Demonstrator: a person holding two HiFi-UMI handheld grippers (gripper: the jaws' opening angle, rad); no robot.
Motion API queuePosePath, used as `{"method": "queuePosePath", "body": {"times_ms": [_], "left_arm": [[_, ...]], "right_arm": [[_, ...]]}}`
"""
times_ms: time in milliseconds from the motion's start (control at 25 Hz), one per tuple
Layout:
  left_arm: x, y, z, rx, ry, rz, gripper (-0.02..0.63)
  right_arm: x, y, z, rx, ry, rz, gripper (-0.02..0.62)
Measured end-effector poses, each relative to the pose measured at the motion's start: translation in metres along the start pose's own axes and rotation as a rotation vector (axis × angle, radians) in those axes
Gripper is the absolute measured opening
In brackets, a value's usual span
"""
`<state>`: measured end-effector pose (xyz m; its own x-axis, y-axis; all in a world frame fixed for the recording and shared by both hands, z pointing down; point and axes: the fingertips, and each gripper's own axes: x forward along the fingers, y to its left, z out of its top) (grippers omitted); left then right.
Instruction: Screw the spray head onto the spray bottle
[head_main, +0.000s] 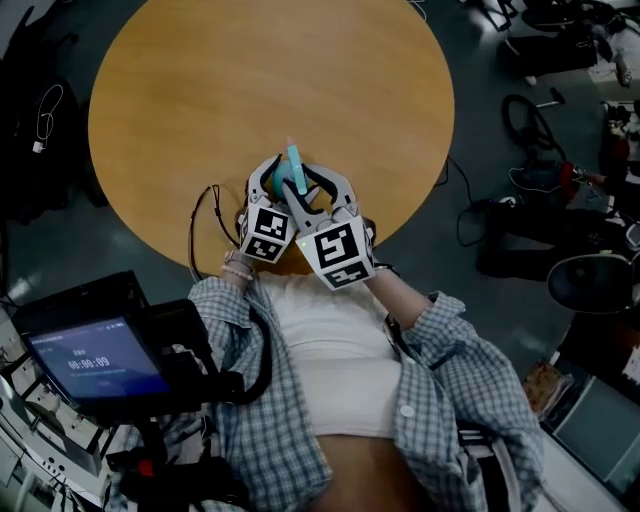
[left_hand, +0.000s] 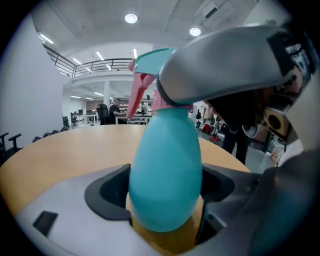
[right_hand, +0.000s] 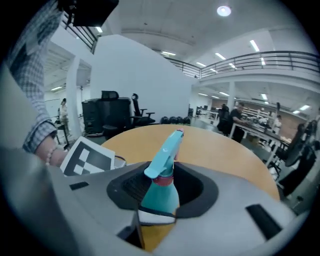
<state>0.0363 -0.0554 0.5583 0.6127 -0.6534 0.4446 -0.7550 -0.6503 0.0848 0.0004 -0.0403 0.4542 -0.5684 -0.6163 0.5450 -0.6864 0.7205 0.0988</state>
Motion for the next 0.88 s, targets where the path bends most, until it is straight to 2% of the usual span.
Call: {"method": "queuePosePath", "body": {"times_ms": [120,200,280,400,520,560,760,880], "left_arm": [[0.002,-0.002,-0.005,-0.014,0.009,0.035,0.411],[0.002,-0.002,-0.006,-0.022,0.010,0.039,0.411],[0.002,-0.002,-0.004,-0.011,0.007,0.026,0.411],[0.002,-0.003,-0.002,0.014,0.006,-0.015,0.411],[0.003,-0.008,-0.003,0.046,0.012,-0.083,0.411],[0.003,-0.009,-0.004,0.054,0.013,-0.108,0.411],[0.000,-0.012,-0.007,0.096,0.005,-0.246,0.411],[-0.005,-0.012,-0.008,0.115,0.011,-0.292,0.411]], "right_arm": [[-0.002,-0.002,-0.001,0.036,0.028,-0.113,0.126],[-0.001,0.000,-0.001,0.022,0.033,-0.110,0.126],[0.000,0.001,-0.002,-0.007,0.034,-0.067,0.127],[0.000,0.003,-0.004,-0.061,0.042,0.036,0.132],[-0.003,0.006,-0.004,-0.090,0.021,0.165,0.224],[-0.005,0.007,-0.004,-0.100,0.006,0.218,0.232],[-0.015,0.004,-0.019,-0.205,-0.006,0.503,0.229],[-0.012,0.008,-0.019,-0.222,-0.003,0.623,0.229]]}}
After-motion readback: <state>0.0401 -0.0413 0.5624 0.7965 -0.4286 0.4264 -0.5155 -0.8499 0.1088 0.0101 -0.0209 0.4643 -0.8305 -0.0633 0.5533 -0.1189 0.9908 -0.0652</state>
